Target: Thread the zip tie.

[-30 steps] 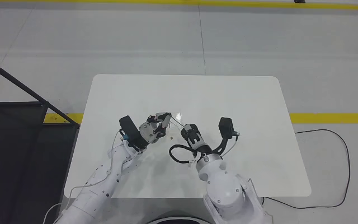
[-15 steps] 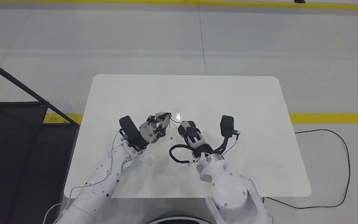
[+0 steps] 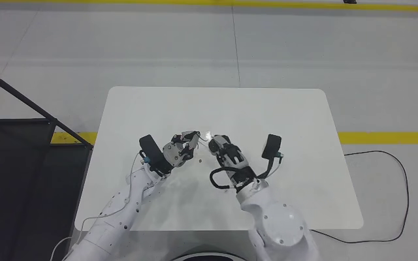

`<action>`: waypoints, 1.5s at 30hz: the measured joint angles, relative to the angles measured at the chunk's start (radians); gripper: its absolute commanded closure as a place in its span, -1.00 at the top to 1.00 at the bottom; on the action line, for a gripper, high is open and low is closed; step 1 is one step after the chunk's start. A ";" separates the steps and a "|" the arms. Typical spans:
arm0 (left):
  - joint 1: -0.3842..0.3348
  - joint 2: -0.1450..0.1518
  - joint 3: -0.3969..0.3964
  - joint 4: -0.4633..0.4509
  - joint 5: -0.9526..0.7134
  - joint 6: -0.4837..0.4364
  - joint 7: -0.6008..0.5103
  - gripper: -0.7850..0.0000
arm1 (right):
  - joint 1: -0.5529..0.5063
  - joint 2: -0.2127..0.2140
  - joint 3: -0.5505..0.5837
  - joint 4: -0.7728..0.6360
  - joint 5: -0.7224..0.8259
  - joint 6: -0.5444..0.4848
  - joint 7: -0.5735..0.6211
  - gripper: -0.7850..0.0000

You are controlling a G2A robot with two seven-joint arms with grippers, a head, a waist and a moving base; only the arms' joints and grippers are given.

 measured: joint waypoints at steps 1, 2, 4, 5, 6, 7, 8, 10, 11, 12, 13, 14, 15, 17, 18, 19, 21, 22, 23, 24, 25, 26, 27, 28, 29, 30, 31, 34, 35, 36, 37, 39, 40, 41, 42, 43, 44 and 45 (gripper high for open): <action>0.000 0.000 0.000 0.000 0.000 0.000 0.000 -1.00 | 0.000 0.000 0.005 0.004 0.016 -0.014 0.008 -1.00; 0.000 0.000 0.000 0.000 0.000 0.000 0.000 -1.00 | 0.000 -0.001 0.009 0.008 0.029 -0.027 0.016 -1.00; 0.000 0.000 0.000 0.000 0.000 0.000 0.000 -1.00 | 0.000 -0.001 0.024 0.019 0.067 -0.058 0.038 -1.00; 0.000 0.000 0.000 0.000 0.000 0.000 0.000 -1.00 | 0.001 -0.001 0.030 0.024 0.083 -0.072 0.048 -1.00; 0.000 0.000 0.000 0.000 0.000 0.000 0.000 -1.00 | 0.001 -0.001 0.035 0.029 0.095 -0.086 0.056 -1.00; 0.000 0.000 0.000 0.000 0.000 0.000 0.000 -1.00 | 0.001 -0.001 0.041 0.034 0.107 -0.103 0.063 -1.00; 0.000 0.000 0.000 0.000 0.000 0.000 0.000 -1.00 | 0.001 -0.001 0.043 0.038 0.113 -0.114 0.065 -1.00; 0.000 0.000 0.000 0.000 0.000 0.000 0.000 -1.00 | 0.000 -0.001 0.048 0.044 0.127 -0.135 0.065 -1.00; 0.000 0.000 0.000 0.000 0.000 0.000 0.000 -1.00 | 0.001 -0.002 0.050 0.048 0.135 -0.141 0.063 -1.00; 0.000 0.000 0.000 0.000 0.000 0.000 0.000 -1.00 | 0.002 -0.002 0.052 0.052 0.143 -0.147 0.061 -1.00; 0.000 0.000 0.000 0.000 0.000 0.000 0.000 -1.00 | 0.006 -0.003 0.054 0.058 0.156 -0.154 0.060 -1.00; 0.000 0.000 0.000 0.000 0.000 0.000 0.000 -1.00 | 0.010 -0.004 0.055 0.064 0.164 -0.158 0.059 -1.00; 0.000 0.000 0.000 0.000 0.000 0.000 0.000 -1.00 | 0.013 -0.005 0.057 0.069 0.173 -0.163 0.056 -1.00; 0.000 0.000 0.000 0.000 0.000 0.000 0.000 -1.00 | 0.020 -0.007 0.060 0.081 0.191 -0.180 0.045 -1.00; 0.000 0.000 0.000 0.000 0.000 0.000 0.000 -1.00 | 0.023 -0.007 0.059 0.086 0.196 -0.185 0.040 -1.00; 0.000 0.000 0.000 0.000 0.000 0.000 0.000 -1.00 | 0.027 -0.009 0.059 0.092 0.203 -0.193 0.033 -1.00; 0.000 0.000 0.000 0.000 0.000 0.000 0.000 -1.00 | 0.033 -0.011 0.056 0.102 0.212 -0.206 0.018 -1.00; 0.000 0.000 0.000 0.000 0.000 0.000 0.000 -1.00 | 0.037 -0.012 0.053 0.107 0.217 -0.216 0.012 -1.00; 0.000 0.000 0.000 0.000 0.000 0.000 0.000 -1.00 | 0.039 -0.013 0.052 0.111 0.222 -0.226 0.007 -1.00; 0.000 0.000 0.000 0.000 0.000 0.000 0.000 -1.00 | 0.041 -0.014 0.050 0.114 0.227 -0.238 0.004 -1.00; 0.000 0.000 0.000 0.000 0.000 0.000 0.000 -1.00 | 0.042 -0.015 0.049 0.119 0.234 -0.253 0.003 -1.00; 0.000 0.000 0.000 0.000 0.000 0.000 0.000 -1.00 | 0.042 -0.016 0.049 0.123 0.239 -0.264 0.003 -1.00; 0.000 0.000 0.000 0.000 0.000 0.000 0.000 -1.00 | 0.042 -0.016 0.049 0.126 0.243 -0.272 0.004 -1.00; 0.000 0.000 0.000 0.000 0.000 0.000 0.000 -1.00 | 0.042 -0.016 0.050 0.130 0.245 -0.278 0.006 -1.00; 0.000 0.000 0.000 0.000 0.000 0.000 0.000 -1.00 | 0.044 -0.016 0.050 0.133 0.245 -0.278 0.006 -1.00; 0.000 0.000 0.000 0.000 0.000 0.000 0.000 -1.00 | 0.045 -0.016 0.050 0.135 0.245 -0.277 0.006 -1.00; 0.000 0.000 0.000 0.000 0.000 0.000 0.000 -1.00 | 0.048 -0.016 0.050 0.137 0.245 -0.274 0.004 -1.00; 0.000 0.000 0.000 0.000 0.000 0.000 0.000 -1.00 | 0.051 -0.017 0.049 0.139 0.246 -0.271 0.000 -1.00; 0.000 0.000 0.000 0.000 0.000 0.000 0.000 -1.00 | 0.051 -0.017 0.049 0.140 0.246 -0.271 0.000 -1.00; 0.000 0.000 0.000 0.000 0.000 0.000 0.000 -1.00 | 0.051 -0.017 0.049 0.141 0.243 -0.268 0.001 -1.00; 0.000 0.000 0.000 0.000 0.000 0.000 0.000 -1.00 | 0.052 -0.016 0.048 0.142 0.235 -0.260 0.002 -1.00; 0.000 0.000 0.000 0.000 0.000 0.000 0.000 -1.00 | 0.053 -0.015 0.046 0.144 0.219 -0.245 0.001 -1.00; 0.000 0.000 0.000 0.000 0.000 0.000 0.000 -1.00 | 0.054 -0.015 0.044 0.146 0.209 -0.236 -0.002 -1.00; 0.000 0.000 0.000 0.000 0.000 0.000 0.000 -1.00 | 0.055 -0.014 0.043 0.147 0.202 -0.228 -0.003 -1.00; 0.000 0.000 0.000 0.000 0.000 0.000 0.000 -1.00 | 0.055 -0.014 0.042 0.149 0.194 -0.220 -0.003 -1.00; 0.000 0.000 0.000 0.000 0.000 0.000 0.000 -1.00 | 0.056 -0.013 0.041 0.151 0.183 -0.210 0.000 -1.00; 0.000 0.000 0.000 0.000 0.000 0.000 0.000 -1.00 | 0.057 -0.012 0.041 0.153 0.176 -0.202 0.004 -1.00; 0.000 0.000 0.000 0.000 0.000 0.000 0.000 -1.00 | 0.057 -0.011 0.042 0.154 0.169 -0.196 0.008 -1.00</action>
